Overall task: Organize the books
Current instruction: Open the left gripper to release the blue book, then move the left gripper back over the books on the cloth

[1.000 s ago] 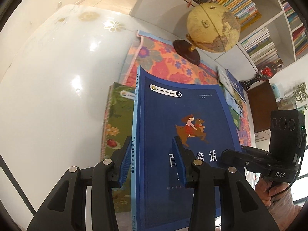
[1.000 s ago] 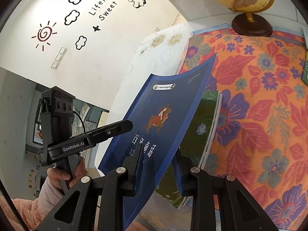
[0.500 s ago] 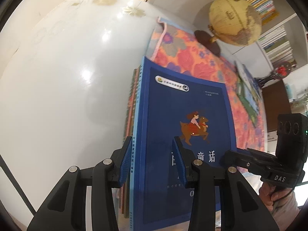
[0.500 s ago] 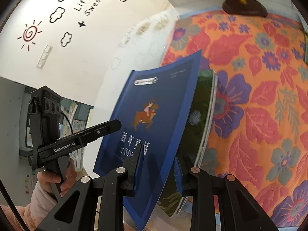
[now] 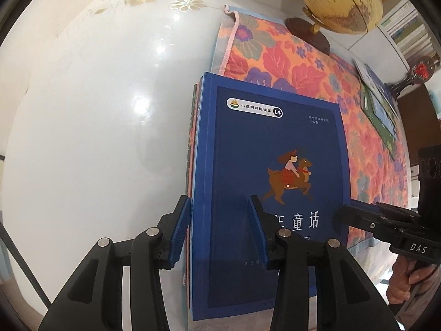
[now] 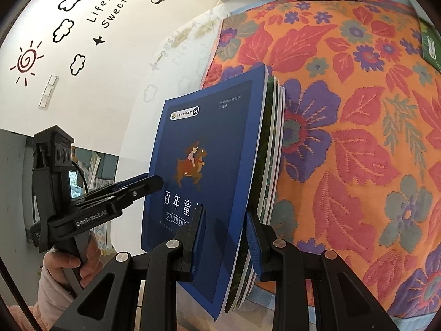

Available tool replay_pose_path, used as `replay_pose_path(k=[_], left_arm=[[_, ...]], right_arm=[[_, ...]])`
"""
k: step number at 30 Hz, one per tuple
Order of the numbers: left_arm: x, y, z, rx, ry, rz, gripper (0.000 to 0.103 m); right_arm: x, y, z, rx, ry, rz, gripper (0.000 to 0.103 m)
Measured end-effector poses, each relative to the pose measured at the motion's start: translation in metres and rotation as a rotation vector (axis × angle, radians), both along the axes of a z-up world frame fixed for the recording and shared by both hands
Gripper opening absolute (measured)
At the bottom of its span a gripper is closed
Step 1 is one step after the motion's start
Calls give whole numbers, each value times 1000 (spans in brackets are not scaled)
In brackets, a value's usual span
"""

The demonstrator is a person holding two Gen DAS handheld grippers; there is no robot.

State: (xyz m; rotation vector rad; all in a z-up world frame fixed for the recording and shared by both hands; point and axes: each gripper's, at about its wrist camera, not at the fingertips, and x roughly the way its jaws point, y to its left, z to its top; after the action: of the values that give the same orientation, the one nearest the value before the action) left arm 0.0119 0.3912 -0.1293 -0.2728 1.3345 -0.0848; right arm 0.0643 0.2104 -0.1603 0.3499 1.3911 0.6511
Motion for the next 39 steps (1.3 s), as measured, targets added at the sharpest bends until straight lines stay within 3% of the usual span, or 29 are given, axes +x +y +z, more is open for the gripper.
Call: replay_pose_path(k=[7,12,16,26,33,39], left_arm=[[-1,5,2,-2,10,2,39],[-5,22,11,15,-10,65,41],[-1,24,-3,51,47,90,42],[1,-3,7,65,25,70,44],[16,-26,30,71,-11,82,44],[42,-84,57,33,-67,51,45]], right_arm=[[0,-5,1,-18,2,-15,29],[3,-27,11,-1,0,-74,29],[2,-24,0,-44,47,-52,29],[-4,-2,3,-63,24,38,30],[3,-70,9,-36,30,-53,30],[16,-154,46,-25,-51,-140,30]])
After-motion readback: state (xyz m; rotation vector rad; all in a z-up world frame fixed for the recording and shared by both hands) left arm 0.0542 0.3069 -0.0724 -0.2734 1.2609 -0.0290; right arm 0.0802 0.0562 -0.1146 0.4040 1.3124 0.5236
